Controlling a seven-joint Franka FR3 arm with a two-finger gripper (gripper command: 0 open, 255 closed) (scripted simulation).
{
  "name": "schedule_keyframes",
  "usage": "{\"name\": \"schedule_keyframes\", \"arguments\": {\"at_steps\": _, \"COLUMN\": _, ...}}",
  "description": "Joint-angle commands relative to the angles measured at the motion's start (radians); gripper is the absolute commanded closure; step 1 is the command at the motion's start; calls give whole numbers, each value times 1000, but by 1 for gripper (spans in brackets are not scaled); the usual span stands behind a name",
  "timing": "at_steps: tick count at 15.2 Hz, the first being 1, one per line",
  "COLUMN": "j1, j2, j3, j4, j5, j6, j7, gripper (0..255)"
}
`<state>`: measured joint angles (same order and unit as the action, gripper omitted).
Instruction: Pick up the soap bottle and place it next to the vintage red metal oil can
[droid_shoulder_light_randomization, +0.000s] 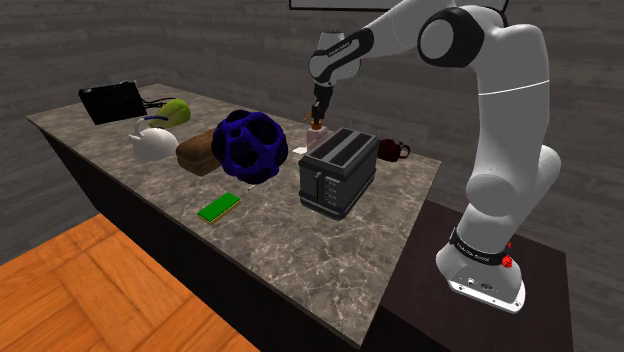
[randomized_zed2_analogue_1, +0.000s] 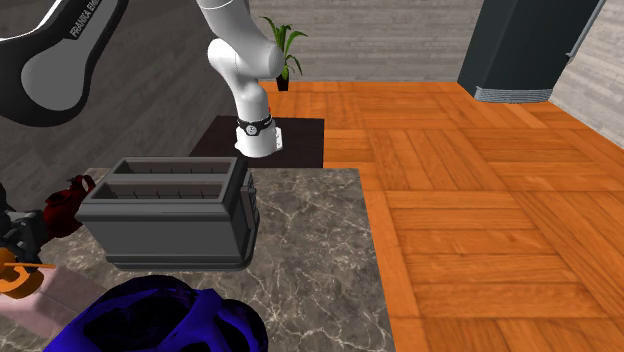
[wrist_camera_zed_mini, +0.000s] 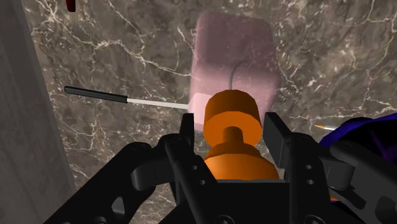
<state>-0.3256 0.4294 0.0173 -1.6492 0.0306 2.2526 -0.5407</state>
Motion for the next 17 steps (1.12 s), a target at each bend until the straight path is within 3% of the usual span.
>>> {"name": "schedule_keyframes", "arguments": {"at_steps": 1, "j1": 0, "j2": 0, "j3": 0, "j4": 0, "j5": 0, "j6": 0, "j7": 0, "gripper": 255}}
{"name": "schedule_keyframes", "arguments": {"at_steps": 2, "j1": 0, "j2": 0, "j3": 0, "j4": 0, "j5": 0, "j6": 0, "j7": 0, "gripper": 255}}
{"name": "schedule_keyframes", "arguments": {"at_steps": 3, "j1": 0, "j2": 0, "j3": 0, "j4": 0, "j5": 0, "j6": 0, "j7": 0, "gripper": 0}}
{"name": "schedule_keyframes", "arguments": {"at_steps": 8, "j1": 0, "j2": 0, "j3": 0, "j4": 0, "j5": 0, "j6": 0, "j7": 0, "gripper": 0}}
{"name": "schedule_keyframes", "arguments": {"at_steps": 12, "j1": -2, "j2": -68, "j3": -1, "j4": 26, "j5": 0, "j6": -94, "j7": 0, "gripper": 0}}
{"name": "schedule_keyframes", "arguments": {"at_steps": 17, "j1": -2, "j2": -68, "j3": -1, "j4": 26, "j5": 0, "j6": -94, "j7": 0, "gripper": 0}}
